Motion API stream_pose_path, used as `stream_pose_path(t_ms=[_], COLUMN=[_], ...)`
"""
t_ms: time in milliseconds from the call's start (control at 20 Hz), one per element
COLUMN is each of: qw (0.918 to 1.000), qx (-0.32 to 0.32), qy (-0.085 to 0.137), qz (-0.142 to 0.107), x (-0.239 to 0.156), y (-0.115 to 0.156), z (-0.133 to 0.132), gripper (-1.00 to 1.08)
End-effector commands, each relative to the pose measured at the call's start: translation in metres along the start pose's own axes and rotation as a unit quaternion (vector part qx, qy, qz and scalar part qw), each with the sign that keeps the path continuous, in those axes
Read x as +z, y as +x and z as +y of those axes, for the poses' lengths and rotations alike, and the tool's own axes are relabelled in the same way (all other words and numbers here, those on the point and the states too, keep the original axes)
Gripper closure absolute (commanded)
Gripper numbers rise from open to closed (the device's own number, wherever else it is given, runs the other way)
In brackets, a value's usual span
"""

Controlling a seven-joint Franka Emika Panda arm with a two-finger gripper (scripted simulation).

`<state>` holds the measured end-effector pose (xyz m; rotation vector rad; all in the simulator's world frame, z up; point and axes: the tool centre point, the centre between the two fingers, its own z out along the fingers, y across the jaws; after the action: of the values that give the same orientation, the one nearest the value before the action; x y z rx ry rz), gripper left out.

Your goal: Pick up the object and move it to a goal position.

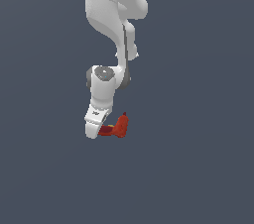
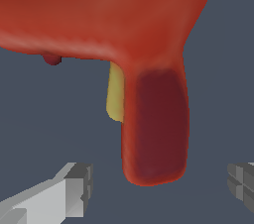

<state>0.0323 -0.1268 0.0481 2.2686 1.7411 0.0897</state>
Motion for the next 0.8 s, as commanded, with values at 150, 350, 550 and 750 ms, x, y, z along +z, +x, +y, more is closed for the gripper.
stream_pose_path(t_ms=[150,350,550,750], qw=[1.0000,1.0000,1.0000,1.0000], qx=[-0.001,-0.003,-0.003,-0.003], qy=[0.000,0.000,-0.001,-0.001], qz=[0.000,0.000,0.000,0.000], x=[0.010,0.024,0.029,0.029], y=[0.000,0.000,0.000,0.000], z=[0.000,-0.001,-0.001,-0.001], gripper=[-1.00,-1.00,-1.00,1.08])
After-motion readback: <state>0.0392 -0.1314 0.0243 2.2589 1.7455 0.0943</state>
